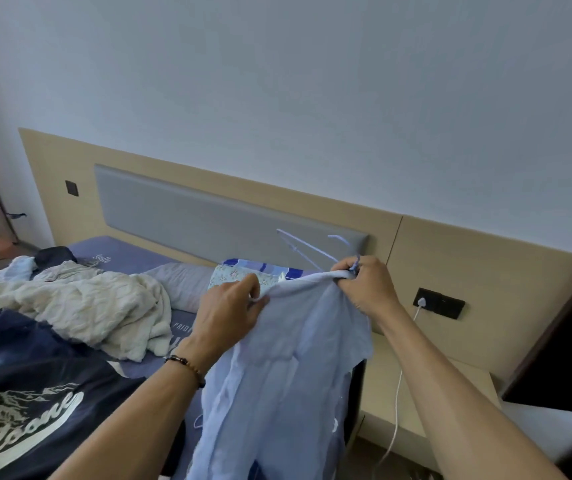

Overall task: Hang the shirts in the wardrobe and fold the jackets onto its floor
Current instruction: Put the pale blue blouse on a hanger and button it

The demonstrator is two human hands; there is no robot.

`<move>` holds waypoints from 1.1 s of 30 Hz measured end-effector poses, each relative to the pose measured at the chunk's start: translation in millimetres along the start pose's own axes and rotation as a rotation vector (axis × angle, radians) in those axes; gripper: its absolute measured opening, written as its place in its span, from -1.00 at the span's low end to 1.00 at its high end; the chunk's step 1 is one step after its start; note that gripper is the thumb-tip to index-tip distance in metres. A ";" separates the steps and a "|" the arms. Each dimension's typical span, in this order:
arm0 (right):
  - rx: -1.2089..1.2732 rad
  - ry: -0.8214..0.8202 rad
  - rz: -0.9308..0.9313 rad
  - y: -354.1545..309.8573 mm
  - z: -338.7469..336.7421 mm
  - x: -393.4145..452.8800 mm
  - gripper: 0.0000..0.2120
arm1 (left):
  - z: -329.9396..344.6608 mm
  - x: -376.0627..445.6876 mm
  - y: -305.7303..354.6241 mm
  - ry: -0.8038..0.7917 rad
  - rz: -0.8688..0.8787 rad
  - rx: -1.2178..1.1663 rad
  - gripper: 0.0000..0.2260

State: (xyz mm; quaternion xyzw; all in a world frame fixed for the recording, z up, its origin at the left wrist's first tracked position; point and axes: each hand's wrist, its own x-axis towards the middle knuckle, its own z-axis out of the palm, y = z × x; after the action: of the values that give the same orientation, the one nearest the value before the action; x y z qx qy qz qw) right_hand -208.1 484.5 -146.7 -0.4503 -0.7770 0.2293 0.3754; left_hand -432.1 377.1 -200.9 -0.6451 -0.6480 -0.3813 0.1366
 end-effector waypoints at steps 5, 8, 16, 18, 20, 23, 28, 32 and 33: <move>0.237 -0.100 -0.049 -17.3 -0.5 2.7 -0.53 | 8.1 -3.2 19.6 -0.245 -0.208 -0.426 -0.84; 0.278 -0.123 -0.053 -26.4 4.3 3.6 -0.61 | 14.3 -3.9 18.0 -0.483 -0.259 -0.553 -0.59; 0.329 -0.018 0.000 -22.0 11.5 3.2 -0.73 | 18.2 -13.5 30.9 -0.666 -0.227 -0.620 -0.75; 0.359 0.008 0.018 -20.1 9.3 0.8 -0.77 | 19.0 -11.4 31.2 -0.559 -0.213 -0.509 -0.73; 0.397 0.014 0.048 -19.3 3.1 -1.2 -0.82 | 18.9 -9.6 23.6 -0.437 -0.207 -0.417 -0.73; 0.302 -0.040 0.059 -14.9 -8.5 0.3 -0.79 | 15.0 -9.3 2.0 -0.095 -0.198 -0.216 -0.92; 0.094 -0.042 0.074 -7.9 -5.7 6.4 -0.79 | 7.7 0.6 0.7 -0.123 -0.169 -0.394 -0.83; 0.058 -0.010 0.090 -10.5 -9.0 10.4 -0.78 | 7.6 1.2 -3.5 -0.212 -0.164 -0.209 -0.73; 0.030 -0.014 0.104 -9.8 -9.6 11.4 -0.79 | 4.6 2.8 -5.6 -0.206 -0.173 -0.172 -0.72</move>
State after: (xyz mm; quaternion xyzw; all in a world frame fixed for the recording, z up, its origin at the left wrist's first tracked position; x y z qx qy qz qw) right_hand -209.3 489.8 -129.7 -0.4826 -0.7518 0.2633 0.3642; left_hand -436.3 382.9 -203.9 -0.6317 -0.6768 -0.3775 -0.0197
